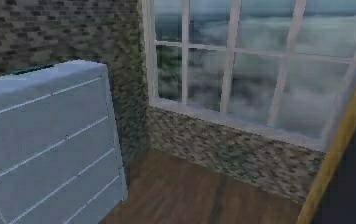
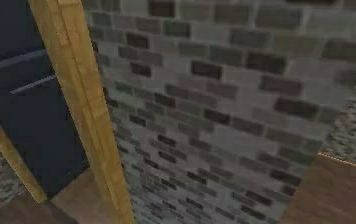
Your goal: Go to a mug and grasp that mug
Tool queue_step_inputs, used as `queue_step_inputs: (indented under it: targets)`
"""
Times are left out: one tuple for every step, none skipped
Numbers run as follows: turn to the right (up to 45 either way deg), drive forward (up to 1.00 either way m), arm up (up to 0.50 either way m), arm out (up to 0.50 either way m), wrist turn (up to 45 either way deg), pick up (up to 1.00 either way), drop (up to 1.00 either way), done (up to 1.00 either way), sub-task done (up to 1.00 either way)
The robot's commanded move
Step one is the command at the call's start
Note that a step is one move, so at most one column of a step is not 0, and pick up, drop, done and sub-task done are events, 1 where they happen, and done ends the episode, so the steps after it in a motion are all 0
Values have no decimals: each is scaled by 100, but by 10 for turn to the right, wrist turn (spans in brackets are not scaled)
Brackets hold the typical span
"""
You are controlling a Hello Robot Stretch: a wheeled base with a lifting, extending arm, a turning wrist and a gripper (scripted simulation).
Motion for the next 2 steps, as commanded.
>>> queue_step_inputs:
  targets:
    - [-450, 0, 0, 0, 0, 0, 0, 0, 0]
    - [-150, 0, 0, 0, 0, 0, 0, 0, 0]
